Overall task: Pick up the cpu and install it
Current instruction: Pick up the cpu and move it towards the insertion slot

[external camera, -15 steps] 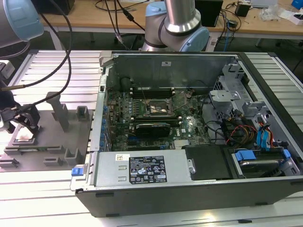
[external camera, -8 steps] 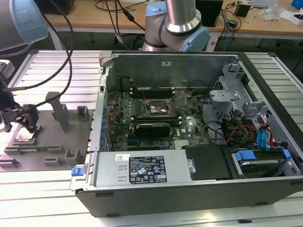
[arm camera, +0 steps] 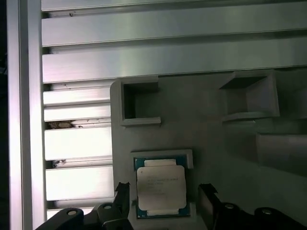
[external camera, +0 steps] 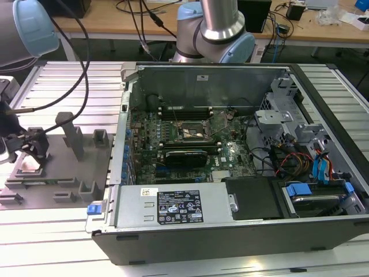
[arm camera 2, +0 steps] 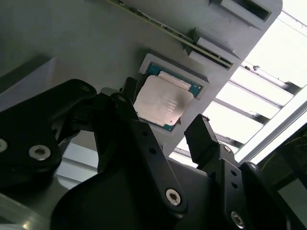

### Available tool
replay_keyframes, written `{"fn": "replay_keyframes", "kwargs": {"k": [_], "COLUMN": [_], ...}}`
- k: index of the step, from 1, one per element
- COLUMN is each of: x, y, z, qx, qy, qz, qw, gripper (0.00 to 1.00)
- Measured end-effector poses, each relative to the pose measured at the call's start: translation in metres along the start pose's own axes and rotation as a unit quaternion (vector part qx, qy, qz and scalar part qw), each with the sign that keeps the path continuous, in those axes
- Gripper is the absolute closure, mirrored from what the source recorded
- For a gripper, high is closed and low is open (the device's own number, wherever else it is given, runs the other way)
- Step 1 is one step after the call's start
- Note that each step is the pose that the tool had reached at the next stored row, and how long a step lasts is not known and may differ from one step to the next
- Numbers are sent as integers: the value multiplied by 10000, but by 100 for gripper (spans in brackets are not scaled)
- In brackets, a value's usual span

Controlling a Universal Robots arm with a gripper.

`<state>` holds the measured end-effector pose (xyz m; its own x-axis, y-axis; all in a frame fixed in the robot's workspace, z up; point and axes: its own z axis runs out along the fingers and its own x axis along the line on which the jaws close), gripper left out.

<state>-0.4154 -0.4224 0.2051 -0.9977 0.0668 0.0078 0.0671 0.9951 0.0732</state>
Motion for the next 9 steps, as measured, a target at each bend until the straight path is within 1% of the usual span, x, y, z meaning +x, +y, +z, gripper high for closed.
{"fn": "replay_keyframes", "kwargs": {"k": [6, 9], "x": [0, 0], "y": [-8, -9], "z": [103, 129], "qx": [4, 3], "qy": [1, 1], "qz": [-2, -6], "qw": [10000, 10000], "gripper": [32, 32]}}
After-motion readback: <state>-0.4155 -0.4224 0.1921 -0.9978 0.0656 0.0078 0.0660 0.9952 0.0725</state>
